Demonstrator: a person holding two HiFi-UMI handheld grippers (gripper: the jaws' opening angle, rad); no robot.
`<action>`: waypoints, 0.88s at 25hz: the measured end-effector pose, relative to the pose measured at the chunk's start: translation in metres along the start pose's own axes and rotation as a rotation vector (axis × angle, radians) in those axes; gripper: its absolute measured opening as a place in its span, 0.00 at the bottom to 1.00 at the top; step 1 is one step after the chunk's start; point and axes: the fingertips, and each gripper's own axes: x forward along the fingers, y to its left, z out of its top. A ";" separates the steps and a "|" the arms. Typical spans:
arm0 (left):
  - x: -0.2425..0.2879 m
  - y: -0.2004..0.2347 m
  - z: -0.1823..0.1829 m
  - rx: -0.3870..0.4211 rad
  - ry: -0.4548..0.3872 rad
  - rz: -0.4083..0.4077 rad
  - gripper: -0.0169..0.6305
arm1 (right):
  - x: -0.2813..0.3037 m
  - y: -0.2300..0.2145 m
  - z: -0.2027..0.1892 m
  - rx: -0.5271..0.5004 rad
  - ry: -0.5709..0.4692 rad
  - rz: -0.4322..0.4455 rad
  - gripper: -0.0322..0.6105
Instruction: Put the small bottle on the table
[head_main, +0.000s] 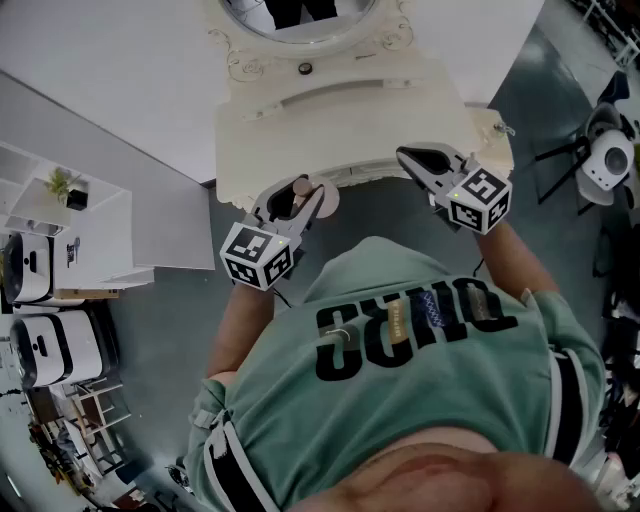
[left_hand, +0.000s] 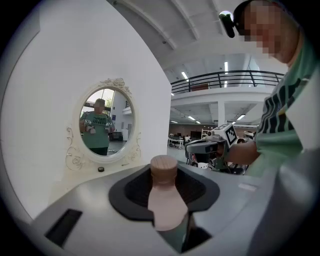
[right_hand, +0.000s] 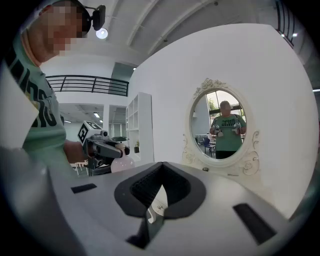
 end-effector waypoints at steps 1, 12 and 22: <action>0.001 -0.001 0.001 0.000 -0.001 0.000 0.24 | -0.001 -0.001 0.000 -0.001 0.000 -0.001 0.04; 0.016 -0.008 0.004 -0.004 -0.007 0.009 0.24 | -0.009 -0.009 -0.004 0.000 0.031 0.030 0.04; 0.037 -0.033 0.011 -0.004 -0.025 0.044 0.24 | -0.039 -0.028 0.000 -0.024 0.012 0.051 0.04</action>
